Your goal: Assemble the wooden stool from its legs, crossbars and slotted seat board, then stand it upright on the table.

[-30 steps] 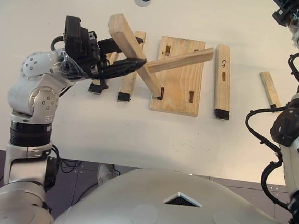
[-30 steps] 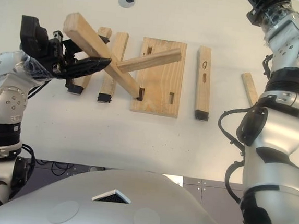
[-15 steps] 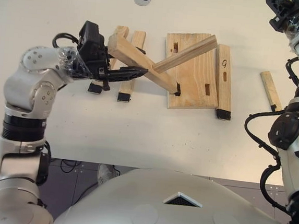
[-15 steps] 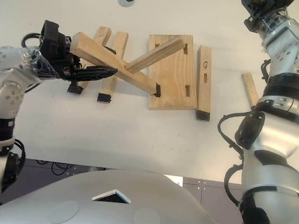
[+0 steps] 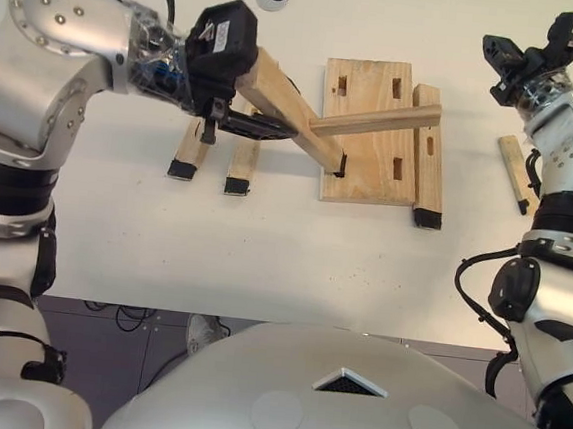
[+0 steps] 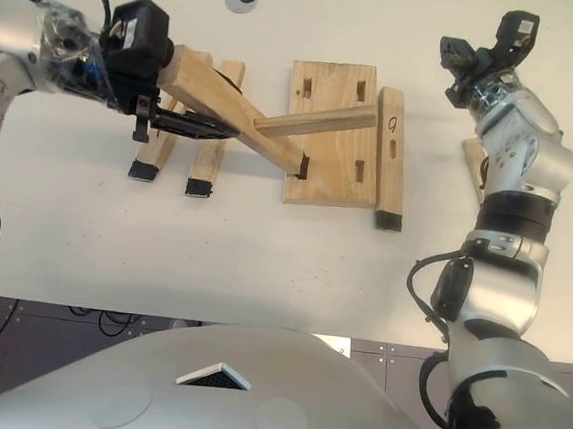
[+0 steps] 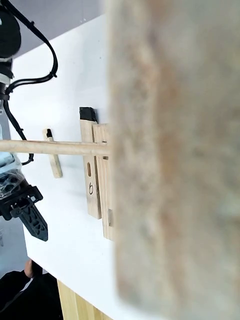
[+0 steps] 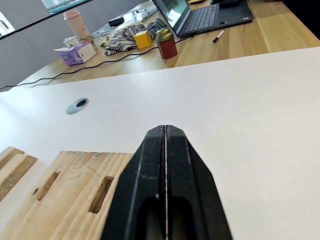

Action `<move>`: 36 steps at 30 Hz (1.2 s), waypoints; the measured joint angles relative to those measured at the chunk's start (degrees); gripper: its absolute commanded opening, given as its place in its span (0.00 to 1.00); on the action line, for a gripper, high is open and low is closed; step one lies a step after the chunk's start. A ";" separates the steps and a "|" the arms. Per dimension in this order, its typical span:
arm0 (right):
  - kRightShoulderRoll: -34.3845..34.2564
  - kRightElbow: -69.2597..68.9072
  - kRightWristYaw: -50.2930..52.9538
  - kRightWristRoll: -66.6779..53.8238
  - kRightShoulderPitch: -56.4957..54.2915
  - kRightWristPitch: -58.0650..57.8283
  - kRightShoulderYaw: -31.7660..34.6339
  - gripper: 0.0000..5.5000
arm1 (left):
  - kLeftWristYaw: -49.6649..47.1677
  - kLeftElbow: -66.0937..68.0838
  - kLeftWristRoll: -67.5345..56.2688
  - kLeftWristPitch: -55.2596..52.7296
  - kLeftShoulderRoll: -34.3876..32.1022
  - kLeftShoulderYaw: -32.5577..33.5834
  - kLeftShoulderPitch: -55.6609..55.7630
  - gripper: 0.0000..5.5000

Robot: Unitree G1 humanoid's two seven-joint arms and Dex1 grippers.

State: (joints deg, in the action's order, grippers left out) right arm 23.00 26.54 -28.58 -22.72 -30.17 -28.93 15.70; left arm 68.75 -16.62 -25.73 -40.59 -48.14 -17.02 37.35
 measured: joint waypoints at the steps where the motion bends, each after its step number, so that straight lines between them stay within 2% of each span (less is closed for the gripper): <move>1: -0.18 -0.67 0.25 -0.08 0.84 -0.02 0.04 0.00 | 0.01 0.03 0.08 -1.12 -0.01 -0.46 1.06 0.37; 7: -2.50 -5.13 2.54 -1.09 5.75 -0.06 1.03 0.00 | 1.07 2.54 1.03 -6.65 -1.31 -2.39 6.20 0.37; 15: -4.77 -6.97 5.03 -1.90 8.92 1.13 1.81 0.00 | 5.25 6.55 5.06 -4.79 -2.75 -7.16 12.15 0.37; 28: -9.15 -7.48 7.57 -2.02 11.79 4.45 2.23 0.00 | 5.36 8.42 10.68 -11.67 0.73 -13.14 18.27 0.37; 33: -9.18 -7.47 7.70 -2.01 11.99 4.65 2.18 0.00 | 4.06 6.24 11.16 -6.40 -0.25 -12.12 13.35 0.37; 36: -9.11 -7.43 7.62 -2.00 12.05 4.68 2.18 0.00 | 3.70 7.62 11.82 -1.28 -0.38 -10.74 9.97 0.47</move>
State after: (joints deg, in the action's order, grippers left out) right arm 13.89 19.10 -20.95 -24.72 -18.12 -24.25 17.88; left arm 72.45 -8.99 -13.91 -41.87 -48.52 -27.77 47.32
